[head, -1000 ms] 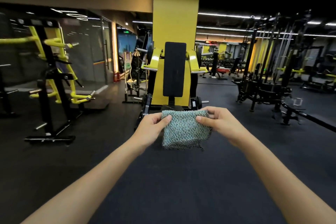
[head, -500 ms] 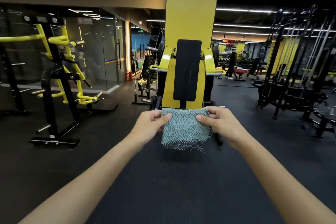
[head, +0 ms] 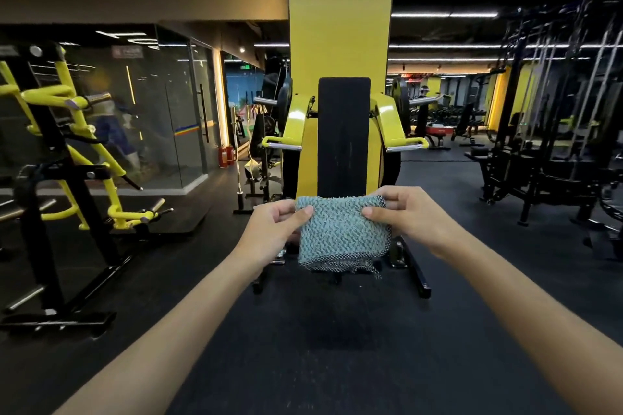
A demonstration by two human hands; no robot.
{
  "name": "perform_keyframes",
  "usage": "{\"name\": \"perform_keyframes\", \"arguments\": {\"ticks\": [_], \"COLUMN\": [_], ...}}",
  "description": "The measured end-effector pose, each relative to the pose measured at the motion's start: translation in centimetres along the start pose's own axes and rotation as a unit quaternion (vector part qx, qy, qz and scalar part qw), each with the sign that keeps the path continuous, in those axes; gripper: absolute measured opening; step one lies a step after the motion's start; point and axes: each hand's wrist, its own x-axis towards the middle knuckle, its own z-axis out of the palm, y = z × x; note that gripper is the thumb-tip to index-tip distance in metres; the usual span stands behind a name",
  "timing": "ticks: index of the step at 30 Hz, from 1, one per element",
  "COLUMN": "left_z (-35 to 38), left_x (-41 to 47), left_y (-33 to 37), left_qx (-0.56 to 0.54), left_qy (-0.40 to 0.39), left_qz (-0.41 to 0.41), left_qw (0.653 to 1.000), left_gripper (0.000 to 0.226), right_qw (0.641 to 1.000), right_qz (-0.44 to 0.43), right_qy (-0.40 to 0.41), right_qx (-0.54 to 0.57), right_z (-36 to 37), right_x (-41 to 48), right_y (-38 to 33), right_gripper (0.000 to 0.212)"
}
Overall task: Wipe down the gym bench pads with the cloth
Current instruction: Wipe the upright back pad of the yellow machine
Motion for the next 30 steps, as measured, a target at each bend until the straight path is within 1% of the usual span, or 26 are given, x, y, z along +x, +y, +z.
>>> {"name": "perform_keyframes", "arguments": {"ticks": [3,9,14,18,21,26,30], "left_z": [-0.4,0.2,1.3,1.3,1.3,0.9,0.0], "left_x": [5.6,19.0,30.6,38.6,44.1,53.6,62.1], "left_y": [-2.4,-7.1,-9.8,-12.4,-14.7,-19.7,-23.4], "left_qx": [0.000,0.020,-0.003,-0.001,0.006,0.002,-0.006], "left_qy": [0.003,0.007,0.012,0.023,0.021,0.004,-0.001], "left_qz": [0.002,0.022,0.028,0.030,0.031,0.023,0.028], "left_qw": [1.000,1.000,1.000,0.999,0.999,1.000,1.000], "left_gripper": [0.013,0.012,0.012,0.011,0.011,0.010,0.011], "right_qw": [1.000,0.999,0.999,0.999,1.000,1.000,1.000], "right_qz": [-0.008,-0.023,-0.031,-0.028,-0.017,-0.012,-0.017], "right_qy": [-0.011,-0.022,-0.029,-0.027,-0.026,-0.019,-0.006], "right_qx": [-0.010,-0.009,-0.009,0.002,0.000,-0.008,-0.011], "right_z": [-1.2,-4.5,-8.5,-9.9,-10.7,-12.0,-12.7], "right_x": [6.0,18.8,30.5,38.5,43.7,52.5,60.8], "right_y": [2.2,7.7,11.5,14.6,17.7,22.4,26.1], "right_gripper": [0.013,0.014,0.016,0.013,0.010,0.012,0.007]}}
